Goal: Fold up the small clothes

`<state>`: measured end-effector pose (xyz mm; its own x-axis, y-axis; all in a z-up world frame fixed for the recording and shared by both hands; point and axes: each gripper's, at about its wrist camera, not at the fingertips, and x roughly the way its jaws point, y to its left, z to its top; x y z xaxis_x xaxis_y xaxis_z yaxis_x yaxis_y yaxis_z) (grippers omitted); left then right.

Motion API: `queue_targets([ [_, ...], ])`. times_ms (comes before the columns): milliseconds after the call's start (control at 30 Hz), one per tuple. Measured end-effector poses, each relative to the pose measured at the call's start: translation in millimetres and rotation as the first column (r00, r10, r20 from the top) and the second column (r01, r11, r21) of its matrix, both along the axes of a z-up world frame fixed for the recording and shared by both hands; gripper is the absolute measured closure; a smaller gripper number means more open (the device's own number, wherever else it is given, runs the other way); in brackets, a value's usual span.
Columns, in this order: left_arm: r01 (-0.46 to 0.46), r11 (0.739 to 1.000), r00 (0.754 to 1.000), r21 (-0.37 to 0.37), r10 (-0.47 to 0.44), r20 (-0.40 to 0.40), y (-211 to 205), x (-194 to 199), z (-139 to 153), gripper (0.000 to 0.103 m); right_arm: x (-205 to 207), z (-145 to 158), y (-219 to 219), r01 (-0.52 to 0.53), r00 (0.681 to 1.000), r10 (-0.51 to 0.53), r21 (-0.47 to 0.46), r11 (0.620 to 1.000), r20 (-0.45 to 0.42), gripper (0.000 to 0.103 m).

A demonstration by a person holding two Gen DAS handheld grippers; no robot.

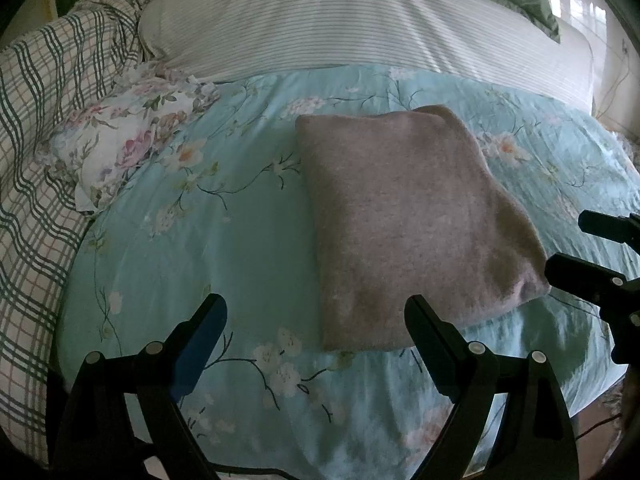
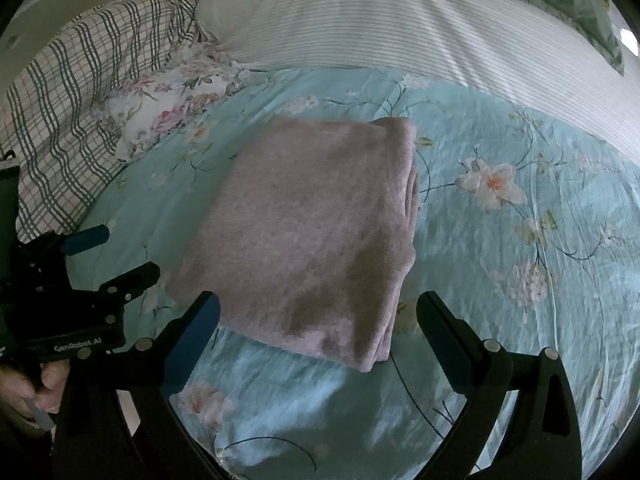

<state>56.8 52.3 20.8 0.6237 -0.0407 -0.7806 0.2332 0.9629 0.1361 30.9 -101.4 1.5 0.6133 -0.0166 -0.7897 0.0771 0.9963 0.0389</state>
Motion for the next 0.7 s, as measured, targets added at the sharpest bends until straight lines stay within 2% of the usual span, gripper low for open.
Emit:
queue_targets([
  [700, -0.014, 1.000, 1.000, 0.002, 0.014, 0.000, -7.3, 25.5, -6.0, 0.012, 25.7, -12.6, -23.5, 0.026, 0.999, -0.026, -0.005, 1.000, -0.019, 0.004],
])
